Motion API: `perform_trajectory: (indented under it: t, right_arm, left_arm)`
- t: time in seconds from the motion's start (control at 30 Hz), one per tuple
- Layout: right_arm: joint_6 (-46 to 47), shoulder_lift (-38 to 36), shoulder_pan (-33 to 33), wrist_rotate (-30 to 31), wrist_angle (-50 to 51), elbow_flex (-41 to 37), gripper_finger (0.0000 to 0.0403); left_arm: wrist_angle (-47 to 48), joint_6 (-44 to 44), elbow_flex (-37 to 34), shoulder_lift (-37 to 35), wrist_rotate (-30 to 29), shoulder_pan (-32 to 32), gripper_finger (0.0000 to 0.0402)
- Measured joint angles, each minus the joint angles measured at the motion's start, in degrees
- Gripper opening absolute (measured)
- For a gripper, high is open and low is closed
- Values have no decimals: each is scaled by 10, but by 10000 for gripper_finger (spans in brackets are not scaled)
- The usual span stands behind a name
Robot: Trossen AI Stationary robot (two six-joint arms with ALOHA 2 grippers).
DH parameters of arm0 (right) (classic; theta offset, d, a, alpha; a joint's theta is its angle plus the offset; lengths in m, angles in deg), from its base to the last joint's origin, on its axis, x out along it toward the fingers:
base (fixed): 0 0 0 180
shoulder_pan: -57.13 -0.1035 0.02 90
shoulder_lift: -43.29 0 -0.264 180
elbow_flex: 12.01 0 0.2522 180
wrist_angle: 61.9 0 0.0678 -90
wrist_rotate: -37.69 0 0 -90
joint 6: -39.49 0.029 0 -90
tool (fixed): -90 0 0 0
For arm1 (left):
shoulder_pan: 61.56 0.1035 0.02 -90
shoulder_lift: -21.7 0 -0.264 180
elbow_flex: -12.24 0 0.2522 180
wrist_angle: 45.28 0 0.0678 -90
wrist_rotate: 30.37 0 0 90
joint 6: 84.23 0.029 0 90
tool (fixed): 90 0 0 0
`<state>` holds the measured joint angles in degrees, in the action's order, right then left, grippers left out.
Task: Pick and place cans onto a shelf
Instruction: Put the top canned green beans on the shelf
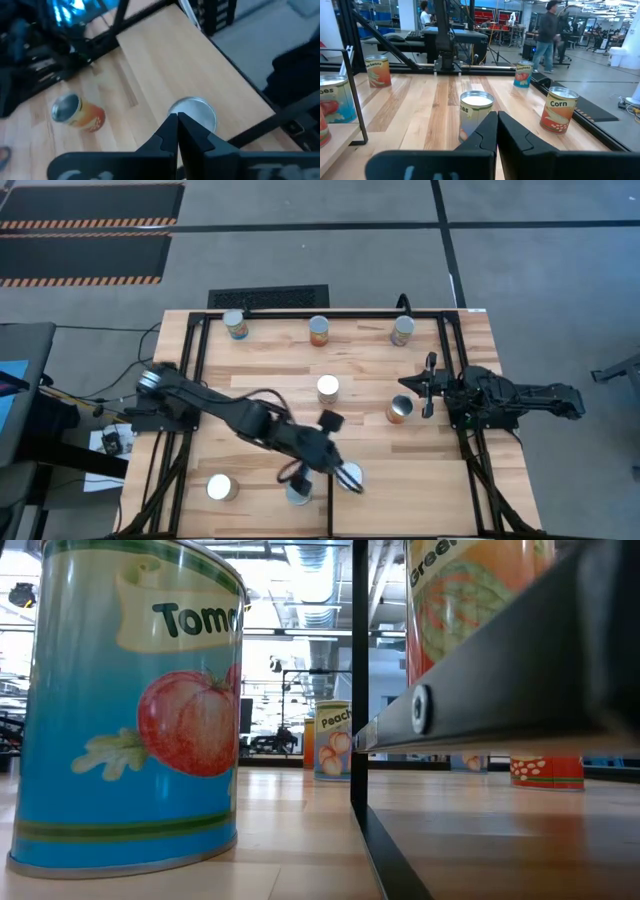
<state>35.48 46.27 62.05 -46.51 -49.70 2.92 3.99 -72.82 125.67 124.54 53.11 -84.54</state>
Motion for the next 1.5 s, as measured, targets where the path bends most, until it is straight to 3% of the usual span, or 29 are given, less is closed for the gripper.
perform_trajectory:
  t: [0.33, 0.47, 0.63, 0.83, 1.0, 1.3, 1.5]
  right_arm:
    - [0, 0, 0, 0, -1, 0, 33]
    - [1, 0, 0, 0, -10, -1, 33]
    - [49, 1, 0, 2, -43, -2, 33]
    - [51, 2, -22, -60, -121, 11, 11]
    - [43, 85, -109, 14, -119, 53, 8]
    - [34, 369, -344, 222, -123, 194, 5]
    - [83, 579, -425, 251, -84, 337, 4]
  left_arm:
    - [-458, -100, -559, -359, -64, 0, 0]
    - [-577, -108, -717, -473, -94, 9, 0]
    - [-686, -116, -858, -586, -101, 37, 0]
    - [-734, -120, -948, -668, -107, 74, 0]
    - [-729, -119, -962, -699, -104, 100, 0]
    - [-721, -128, -962, -699, -103, 124, 0]
    - [-717, -130, -962, -698, -103, 130, 0]
